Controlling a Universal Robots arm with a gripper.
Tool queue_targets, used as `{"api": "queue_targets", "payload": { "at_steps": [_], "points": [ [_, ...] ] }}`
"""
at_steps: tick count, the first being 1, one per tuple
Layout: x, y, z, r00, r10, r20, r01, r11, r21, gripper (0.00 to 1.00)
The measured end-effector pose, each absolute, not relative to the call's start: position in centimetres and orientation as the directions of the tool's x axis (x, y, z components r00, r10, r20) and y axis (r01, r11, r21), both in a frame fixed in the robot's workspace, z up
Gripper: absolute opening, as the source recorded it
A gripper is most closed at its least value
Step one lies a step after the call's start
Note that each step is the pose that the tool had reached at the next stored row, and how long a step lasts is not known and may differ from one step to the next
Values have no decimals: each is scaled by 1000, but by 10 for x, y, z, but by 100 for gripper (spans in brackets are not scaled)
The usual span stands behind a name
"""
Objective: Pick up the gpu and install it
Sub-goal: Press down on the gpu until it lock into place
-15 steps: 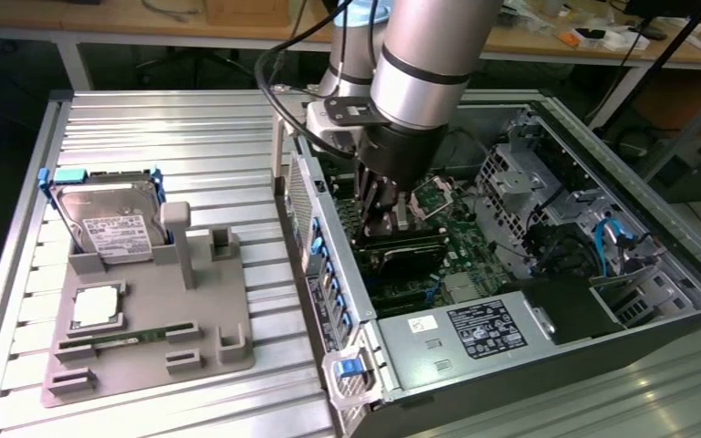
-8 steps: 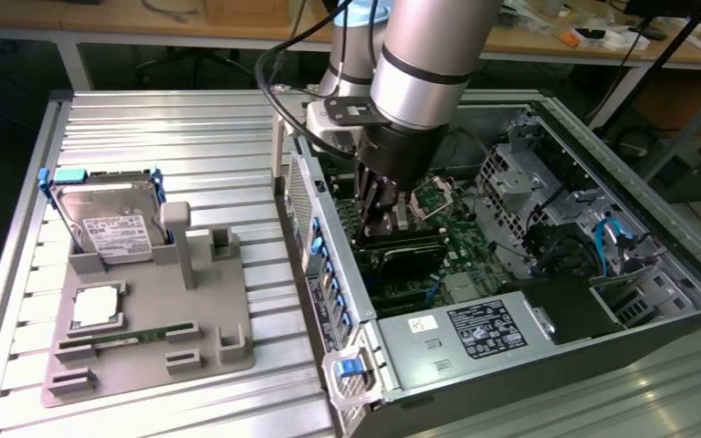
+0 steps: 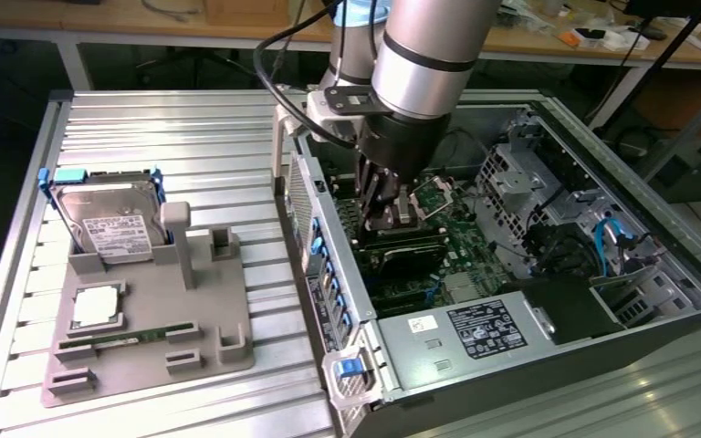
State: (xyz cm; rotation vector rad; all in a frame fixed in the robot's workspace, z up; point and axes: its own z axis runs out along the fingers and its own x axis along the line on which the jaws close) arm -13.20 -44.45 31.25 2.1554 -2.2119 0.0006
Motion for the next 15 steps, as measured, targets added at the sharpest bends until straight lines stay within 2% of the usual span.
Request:
{"api": "queue_targets", "payload": {
  "at_steps": [15],
  "points": [
    [-133, -444, 315, -25, -999, 39, -999, 27, 37, 11]
  ]
}}
